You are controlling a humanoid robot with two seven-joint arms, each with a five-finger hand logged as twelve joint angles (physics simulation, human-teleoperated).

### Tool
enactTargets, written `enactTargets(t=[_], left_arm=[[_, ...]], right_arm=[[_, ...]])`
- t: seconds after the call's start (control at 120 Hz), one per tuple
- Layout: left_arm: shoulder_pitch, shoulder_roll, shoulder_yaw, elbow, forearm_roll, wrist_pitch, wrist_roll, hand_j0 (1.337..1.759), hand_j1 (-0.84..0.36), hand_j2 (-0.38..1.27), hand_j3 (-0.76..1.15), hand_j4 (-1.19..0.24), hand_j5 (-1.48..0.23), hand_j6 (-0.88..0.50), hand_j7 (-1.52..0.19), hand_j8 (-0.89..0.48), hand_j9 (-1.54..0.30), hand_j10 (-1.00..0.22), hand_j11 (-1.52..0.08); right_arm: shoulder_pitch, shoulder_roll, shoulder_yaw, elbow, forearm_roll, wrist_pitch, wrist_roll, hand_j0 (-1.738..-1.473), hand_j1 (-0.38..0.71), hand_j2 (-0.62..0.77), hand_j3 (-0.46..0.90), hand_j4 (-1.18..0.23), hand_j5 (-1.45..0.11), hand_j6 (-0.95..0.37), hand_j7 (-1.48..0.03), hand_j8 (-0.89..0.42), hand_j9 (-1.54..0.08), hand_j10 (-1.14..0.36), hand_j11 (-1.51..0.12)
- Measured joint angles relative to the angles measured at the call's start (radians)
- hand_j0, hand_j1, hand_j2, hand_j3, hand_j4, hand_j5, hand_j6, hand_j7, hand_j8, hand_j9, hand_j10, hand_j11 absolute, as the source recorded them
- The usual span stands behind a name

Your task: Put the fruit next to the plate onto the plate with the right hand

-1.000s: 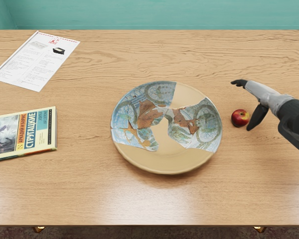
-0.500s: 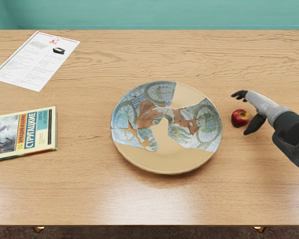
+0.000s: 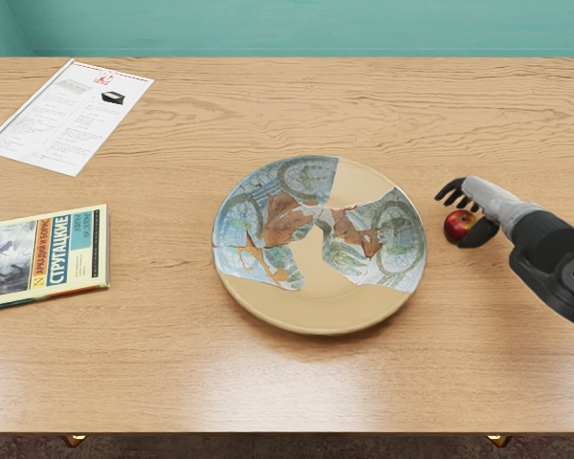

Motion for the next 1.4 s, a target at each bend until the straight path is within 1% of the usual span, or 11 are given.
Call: enactTargets(t=[0.125,0.242,0.375,0.6,0.642,0.825,1.058,1.317,1.4], left_arm=[[0.000,0.000,0.000,0.000,0.000,0.000,0.000,1.658,0.34,0.00,0.00,-0.01,-0.02,-0.01,-0.02,-0.01,-0.02,-0.01,-0.02],[0.000,0.000,0.000,0.000,0.000,0.000,0.000,1.658,0.34,0.00,0.00,-0.01,-0.02,-0.01,-0.02,-0.01,-0.02,-0.01,-0.02],[0.000,0.000,0.000,0.000,0.000,0.000,0.000,1.658,0.34,0.00,0.00,-0.01,-0.02,-0.01,-0.02,-0.01,-0.02,-0.01,-0.02],[0.000,0.000,0.000,0.000,0.000,0.000,0.000,1.658,0.34,0.00,0.00,-0.01,-0.02,-0.01,-0.02,-0.01,-0.02,-0.01,-0.02],[0.000,0.000,0.000,0.000,0.000,0.000,0.000,1.658,0.34,0.00,0.00,-0.01,-0.02,-0.01,-0.02,-0.01,-0.02,-0.01,-0.02],[0.000,0.000,0.000,0.000,0.000,0.000,0.000,1.658,0.34,0.00,0.00,-0.01,-0.02,-0.01,-0.02,-0.01,-0.02,-0.01,-0.02],[0.000,0.000,0.000,0.000,0.000,0.000,0.000,1.658,0.34,0.00,0.00,-0.01,-0.02,-0.01,-0.02,-0.01,-0.02,-0.01,-0.02],[0.000,0.000,0.000,0.000,0.000,0.000,0.000,1.658,0.34,0.00,0.00,-0.01,-0.01,-0.01,-0.01,-0.01,-0.01,-0.01,-0.01],[0.000,0.000,0.000,0.000,0.000,0.000,0.000,1.658,0.34,0.00,0.00,-0.01,-0.02,-0.01,-0.02,-0.01,-0.01,-0.01,-0.01]], right_arm=[[0.002,0.004,0.000,0.000,0.000,0.011,-0.008,-1.658,0.19,-0.07,0.00,-0.46,-0.59,-0.46,-0.59,-0.45,-0.59,-0.46,-0.59],[0.004,0.006,0.000,0.002,-0.003,0.025,-0.012,-1.656,0.24,-0.01,0.00,-0.50,-0.64,-0.50,-0.64,-0.41,-0.65,-0.49,-0.65],[0.006,0.005,0.004,0.005,-0.002,0.042,-0.012,-1.656,0.25,0.05,0.00,-0.55,-0.68,-0.52,-0.69,-0.39,-0.69,-0.48,-0.70],[0.028,0.001,0.013,0.010,0.032,0.059,-0.013,-1.657,0.25,0.17,0.00,-0.58,-0.74,-0.58,-0.74,-0.43,-0.74,-0.52,-0.75],[0.034,0.000,0.019,0.010,0.039,0.067,-0.013,-1.657,0.25,0.17,0.00,-0.58,-0.74,-0.59,-0.75,-0.43,-0.75,-0.52,-0.75],[0.046,-0.007,0.094,0.024,0.079,0.142,-0.012,-1.658,0.25,0.20,0.00,-0.59,-0.77,-0.59,-0.77,-0.43,-0.77,-0.52,-0.77],[0.047,-0.015,0.198,0.044,0.118,0.252,-0.013,-1.658,0.25,0.21,0.00,-0.60,-0.80,-0.60,-0.79,-0.43,-0.80,-0.52,-0.80],[0.047,-0.019,0.296,0.058,0.182,0.369,-0.013,-1.657,0.24,0.27,0.00,-0.63,-0.83,-0.62,-0.82,-0.45,-0.83,-0.54,-0.83],[0.047,-0.018,0.312,0.074,0.196,0.386,-0.022,-1.657,0.25,0.28,0.00,-0.64,-0.84,-0.62,-0.83,-0.45,-0.84,-0.54,-0.84]])
